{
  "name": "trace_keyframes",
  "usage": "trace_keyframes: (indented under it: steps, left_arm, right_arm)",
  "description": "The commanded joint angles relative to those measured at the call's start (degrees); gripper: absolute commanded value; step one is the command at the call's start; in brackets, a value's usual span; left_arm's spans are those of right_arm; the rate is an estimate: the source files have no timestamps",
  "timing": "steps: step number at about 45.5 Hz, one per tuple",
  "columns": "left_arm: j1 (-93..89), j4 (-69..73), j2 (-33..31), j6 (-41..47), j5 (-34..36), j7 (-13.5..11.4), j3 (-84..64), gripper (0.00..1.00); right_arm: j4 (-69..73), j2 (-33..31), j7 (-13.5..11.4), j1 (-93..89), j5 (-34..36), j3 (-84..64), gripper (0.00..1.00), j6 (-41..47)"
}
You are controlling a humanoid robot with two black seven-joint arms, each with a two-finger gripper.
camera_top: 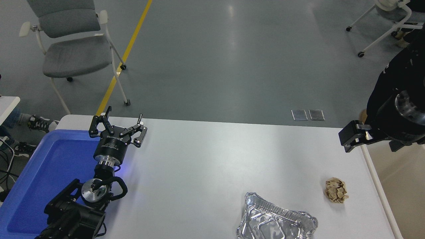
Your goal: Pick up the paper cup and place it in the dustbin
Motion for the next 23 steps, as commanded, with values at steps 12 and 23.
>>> trace_keyframes:
  steps: [12, 23]
  left_arm:
    - [0.01, 0.0, 0.0, 0.0, 0.0, 0.0, 0.0, 0.99]
    - [-0.08, 0.0, 0.0, 0.0, -0.09, 0.0, 0.0, 0.99]
  right_arm:
    - [0.12, -0.58, 0.25, 3.76, 0.4, 1.11, 1.0, 7.5]
    - [0.12, -0.23, 0.25, 6.22, 3.74, 4.63, 1.0, 9.7]
